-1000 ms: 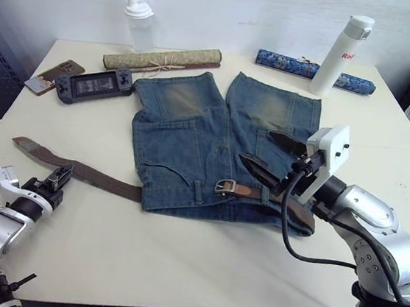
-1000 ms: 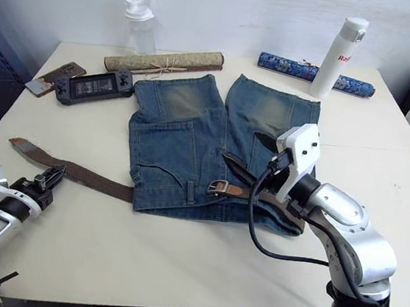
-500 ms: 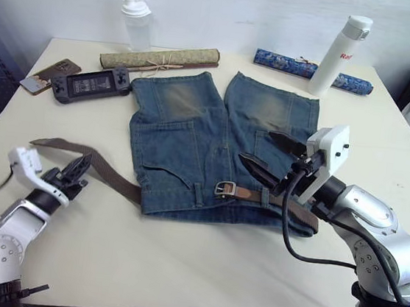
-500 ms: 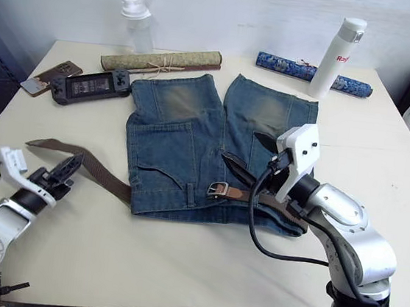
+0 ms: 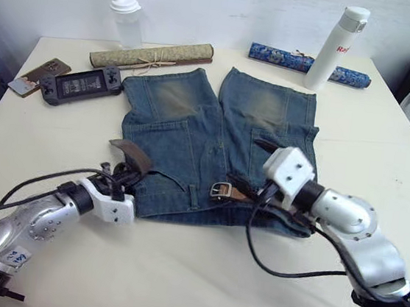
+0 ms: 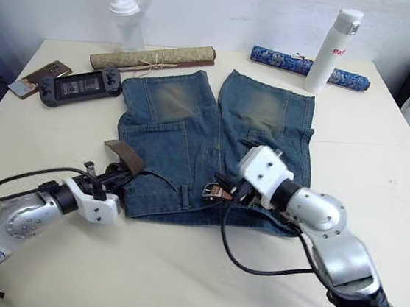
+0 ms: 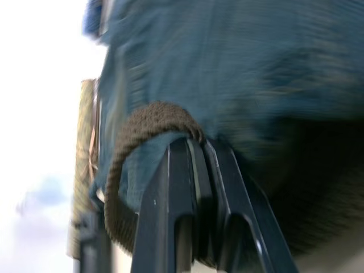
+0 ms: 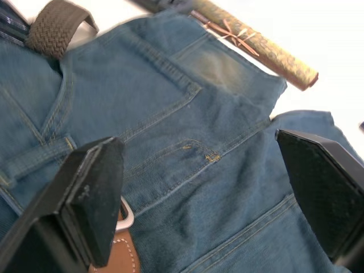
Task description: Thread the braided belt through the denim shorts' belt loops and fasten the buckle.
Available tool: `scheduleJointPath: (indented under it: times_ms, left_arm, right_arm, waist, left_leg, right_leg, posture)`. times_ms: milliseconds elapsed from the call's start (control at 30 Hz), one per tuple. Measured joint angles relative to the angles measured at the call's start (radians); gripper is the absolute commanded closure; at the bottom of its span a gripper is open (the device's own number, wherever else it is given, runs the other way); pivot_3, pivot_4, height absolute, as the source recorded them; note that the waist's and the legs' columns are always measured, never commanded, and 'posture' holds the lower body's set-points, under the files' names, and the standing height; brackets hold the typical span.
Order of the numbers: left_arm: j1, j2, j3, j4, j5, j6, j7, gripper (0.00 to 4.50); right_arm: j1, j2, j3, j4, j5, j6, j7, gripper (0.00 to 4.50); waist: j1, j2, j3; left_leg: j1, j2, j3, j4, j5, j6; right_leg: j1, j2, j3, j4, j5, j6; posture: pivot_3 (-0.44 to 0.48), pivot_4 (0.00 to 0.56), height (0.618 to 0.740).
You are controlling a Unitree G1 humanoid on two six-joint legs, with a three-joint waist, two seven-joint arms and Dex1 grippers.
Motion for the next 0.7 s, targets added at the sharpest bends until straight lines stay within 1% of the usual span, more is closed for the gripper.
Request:
scheduleJointPath:
  times_ms: [67, 200, 333, 433, 467, 533, 567, 633, 700]
  left_arm:
    - [-0.017, -0.004, -0.032, 0.016, 0.076, -0.024, 0.016, 4.44]
    - [-0.059, 0.016, -0.082, 0.034, 0.191, -0.088, 0.04, 4.44]
    - [-0.116, 0.031, -0.111, 0.073, 0.234, -0.151, 0.047, 4.44]
    - [-0.156, 0.031, -0.133, 0.101, 0.24, -0.205, 0.042, 4.44]
    - [-0.169, 0.032, -0.141, 0.107, 0.239, -0.222, 0.038, 4.44]
    - [-0.198, 0.03, -0.162, 0.125, 0.238, -0.259, 0.031, 4.44]
    - [-0.215, 0.03, -0.168, 0.142, 0.237, -0.278, 0.025, 4.44]
    - [-0.244, 0.029, -0.182, 0.159, 0.237, -0.296, 0.016, 4.44]
    - [-0.265, 0.024, -0.193, 0.177, 0.237, -0.314, 0.013, 4.44]
  right_arm:
    - [0.002, -0.031, 0.066, 0.046, -0.124, -0.094, 0.002, 0.0]
    - [0.007, -0.046, 0.121, 0.111, -0.26, -0.228, 0.013, 0.0]
    - [0.005, -0.046, 0.125, 0.145, -0.326, -0.335, 0.03, 0.0]
    - [-0.012, -0.039, 0.133, 0.182, -0.37, -0.421, 0.035, 0.0]
    - [-0.042, -0.038, 0.146, 0.207, -0.396, -0.46, 0.037, 0.0]
    - [-0.147, -0.038, 0.187, 0.27, -0.468, -0.569, 0.055, 0.0]
    - [-0.228, -0.036, 0.221, 0.325, -0.507, -0.652, 0.073, 0.0]
    - [-0.343, -0.018, 0.267, 0.412, -0.544, -0.771, 0.1, 0.0]
    - [-0.431, 0.011, 0.305, 0.49, -0.564, -0.882, 0.123, 0.0]
  waist:
    - [0.0, 0.0, 0.0]
    - [0.004, 0.0, 0.0]
    - [0.003, 0.0, 0.0]
    - [0.002, 0.0, 0.0]
    - [0.0, 0.0, 0.0]
    - [-0.003, 0.0, 0.0]
    - [-0.005, 0.0, 0.0]
    - [-0.01, 0.001, 0.0]
    - [-0.011, 0.001, 0.0]
  left_leg:
    - [0.0, 0.0, 0.001, 0.001, 0.0, 0.001]
    - [0.001, -0.001, 0.001, 0.003, 0.001, 0.002]
    - [0.002, -0.001, 0.0, 0.005, 0.002, 0.002]
    - [0.002, -0.001, 0.0, 0.006, 0.002, 0.003]
    - [0.002, -0.001, 0.0, 0.006, 0.002, 0.003]
    - [0.002, -0.001, 0.0, 0.007, 0.002, 0.002]
    - [0.002, 0.0, 0.0, 0.008, 0.003, 0.002]
    - [0.002, 0.0, 0.0, 0.009, 0.003, 0.002]
    - [0.002, 0.0, 0.0, 0.009, 0.004, 0.003]
  right_leg:
    - [0.0, 0.0, 0.0, 0.001, 0.0, 0.0]
    - [0.0, 0.0, -0.001, 0.004, 0.0, 0.0]
    - [0.001, -0.001, -0.001, 0.008, 0.0, 0.0]
    - [0.001, -0.002, 0.0, 0.012, 0.0, 0.0]
    - [0.0, -0.002, 0.0, 0.012, 0.0, 0.0]
    - [0.0, -0.001, 0.0, 0.014, 0.0, 0.0]
    - [0.0, -0.001, -0.001, 0.014, 0.0, 0.0]
    - [0.0, 0.0, -0.001, 0.015, 0.0, 0.0]
    - [0.001, 0.0, -0.003, 0.017, 0.0, 0.0]
  posture:
    - [0.0, 0.15, 0.717]
    - [0.0, 0.15, 0.717]
    - [0.0, 0.15, 0.717]
    - [0.0, 0.15, 0.717]
    - [0.0, 0.15, 0.717]
    - [0.0, 0.15, 0.717]
    - [0.0, 0.15, 0.717]
    - [0.0, 0.15, 0.717]
    - [0.0, 0.15, 0.717]
